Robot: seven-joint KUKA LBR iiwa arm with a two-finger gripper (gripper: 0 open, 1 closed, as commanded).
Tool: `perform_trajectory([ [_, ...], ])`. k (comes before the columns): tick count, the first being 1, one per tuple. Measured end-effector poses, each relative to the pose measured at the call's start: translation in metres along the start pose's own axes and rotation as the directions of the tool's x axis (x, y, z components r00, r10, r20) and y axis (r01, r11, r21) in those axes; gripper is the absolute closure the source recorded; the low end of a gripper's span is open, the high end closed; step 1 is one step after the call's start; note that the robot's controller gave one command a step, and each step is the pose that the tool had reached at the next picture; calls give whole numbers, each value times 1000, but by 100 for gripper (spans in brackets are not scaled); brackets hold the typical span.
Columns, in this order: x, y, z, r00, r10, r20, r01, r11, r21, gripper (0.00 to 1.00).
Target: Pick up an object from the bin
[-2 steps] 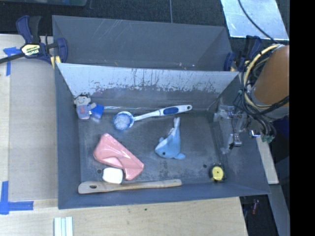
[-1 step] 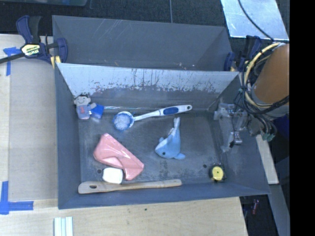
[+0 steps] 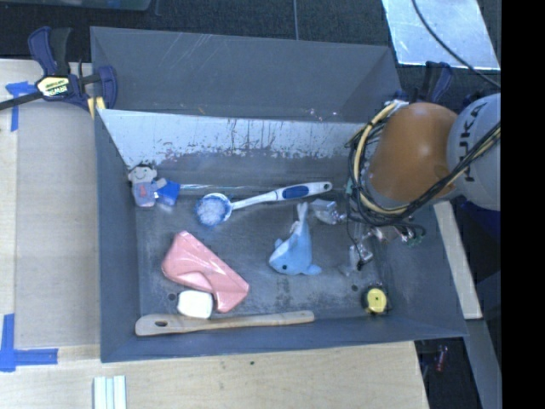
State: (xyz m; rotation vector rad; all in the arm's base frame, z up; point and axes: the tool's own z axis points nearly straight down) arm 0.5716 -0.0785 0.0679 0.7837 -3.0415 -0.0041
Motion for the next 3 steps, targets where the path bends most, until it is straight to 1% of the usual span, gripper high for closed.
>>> perform_trajectory([
  [1,-25,2,-78,999,42,8,-42,999,9,0],
  [2,-38,44,-31,958,-287,-4,287,958,-5,0],
  [3,-44,25,-3,925,-380,3,380,925,11,0],
])
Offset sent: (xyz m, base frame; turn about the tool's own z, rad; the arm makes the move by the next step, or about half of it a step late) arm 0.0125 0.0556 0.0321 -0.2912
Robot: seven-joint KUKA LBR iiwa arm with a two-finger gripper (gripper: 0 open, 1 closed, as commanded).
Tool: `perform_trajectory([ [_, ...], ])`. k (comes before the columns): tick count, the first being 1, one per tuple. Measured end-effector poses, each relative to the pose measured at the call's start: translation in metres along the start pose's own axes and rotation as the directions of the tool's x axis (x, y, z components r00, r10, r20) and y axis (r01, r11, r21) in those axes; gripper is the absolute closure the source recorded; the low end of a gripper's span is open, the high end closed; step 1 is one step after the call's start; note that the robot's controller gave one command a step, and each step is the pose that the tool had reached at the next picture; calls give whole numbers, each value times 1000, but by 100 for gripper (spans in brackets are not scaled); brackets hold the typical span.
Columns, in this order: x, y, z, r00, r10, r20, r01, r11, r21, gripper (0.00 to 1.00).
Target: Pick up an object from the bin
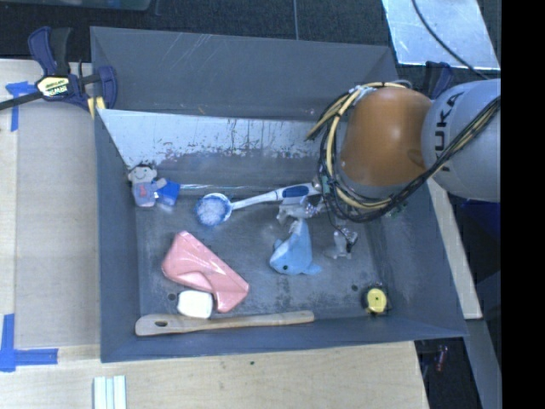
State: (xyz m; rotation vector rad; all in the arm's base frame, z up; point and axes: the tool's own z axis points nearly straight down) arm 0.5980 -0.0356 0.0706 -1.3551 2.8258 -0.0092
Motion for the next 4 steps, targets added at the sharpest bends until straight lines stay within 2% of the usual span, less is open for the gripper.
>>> perform_trajectory([
  [1,-37,27,-1,975,-224,4,224,975,-2,100],
  [3,-36,27,-7,975,-221,5,221,975,-3,100],
  [4,-36,27,-24,976,-220,5,220,976,-3,100],
])
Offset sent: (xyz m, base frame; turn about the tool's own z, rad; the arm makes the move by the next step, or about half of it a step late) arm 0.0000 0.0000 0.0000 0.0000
